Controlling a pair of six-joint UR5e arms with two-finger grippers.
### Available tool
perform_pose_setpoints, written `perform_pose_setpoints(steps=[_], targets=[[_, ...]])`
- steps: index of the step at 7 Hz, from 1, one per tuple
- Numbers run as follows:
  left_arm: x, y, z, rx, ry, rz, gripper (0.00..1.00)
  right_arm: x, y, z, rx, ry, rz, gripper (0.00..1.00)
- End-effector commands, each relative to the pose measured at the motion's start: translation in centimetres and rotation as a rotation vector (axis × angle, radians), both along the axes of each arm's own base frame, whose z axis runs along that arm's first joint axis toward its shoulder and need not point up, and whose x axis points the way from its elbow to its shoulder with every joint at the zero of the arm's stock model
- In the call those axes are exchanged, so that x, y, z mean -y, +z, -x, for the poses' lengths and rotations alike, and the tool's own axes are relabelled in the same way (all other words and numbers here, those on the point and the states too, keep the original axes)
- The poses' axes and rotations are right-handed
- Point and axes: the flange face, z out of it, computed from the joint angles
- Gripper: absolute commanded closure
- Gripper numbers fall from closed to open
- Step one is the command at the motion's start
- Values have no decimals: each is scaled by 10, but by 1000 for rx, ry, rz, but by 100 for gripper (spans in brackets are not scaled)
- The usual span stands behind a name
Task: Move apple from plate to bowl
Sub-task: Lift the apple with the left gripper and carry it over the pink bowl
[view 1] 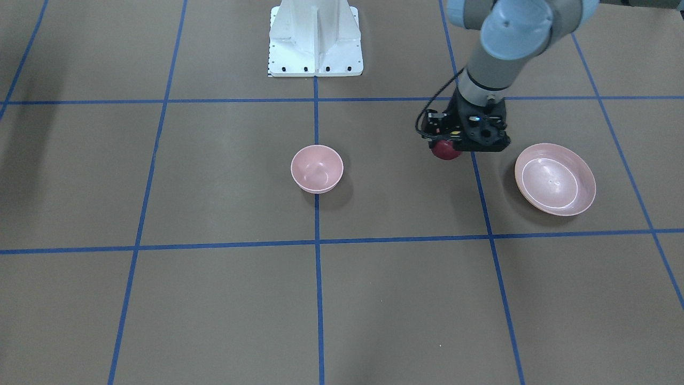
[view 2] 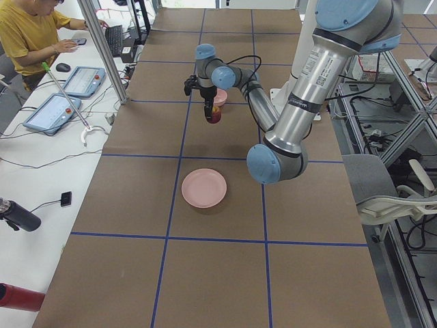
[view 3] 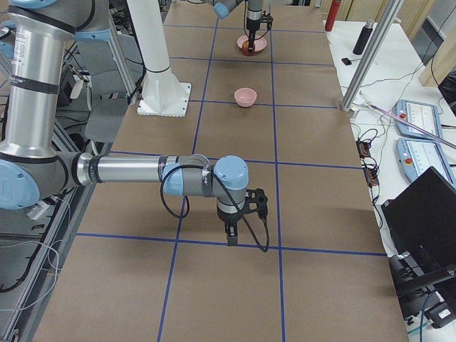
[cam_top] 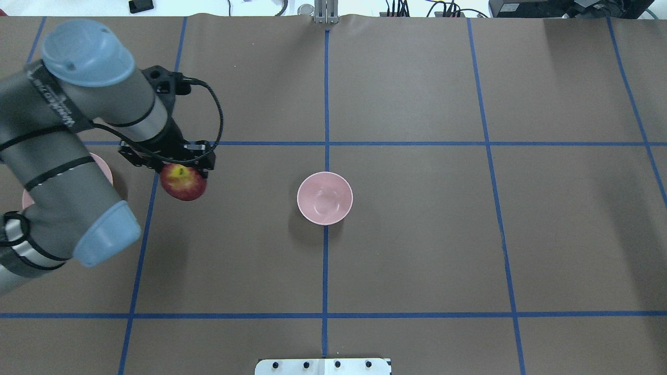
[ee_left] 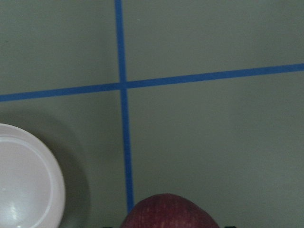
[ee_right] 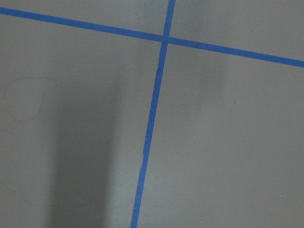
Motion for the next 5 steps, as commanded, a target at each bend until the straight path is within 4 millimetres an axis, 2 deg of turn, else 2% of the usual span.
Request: perform_pose_setpoints(steps=[1, 2, 3, 4, 5], targets=[[-2, -85, -103, -21, -78, 62, 93, -2, 6, -1, -4, 0, 10, 0], [9, -94, -141, -42, -116, 65, 93, -2, 5, -1, -4, 0, 9, 0], [25, -95, -168, -69, -143, 61, 93, -2, 6, 0, -3, -2, 10, 0], [23, -93, -191, -42, -144, 56, 93, -1, 5, 0, -3, 0, 10, 0], [14, -95, -198, -44, -131, 57, 92, -1, 4, -1, -3, 1, 8, 0]])
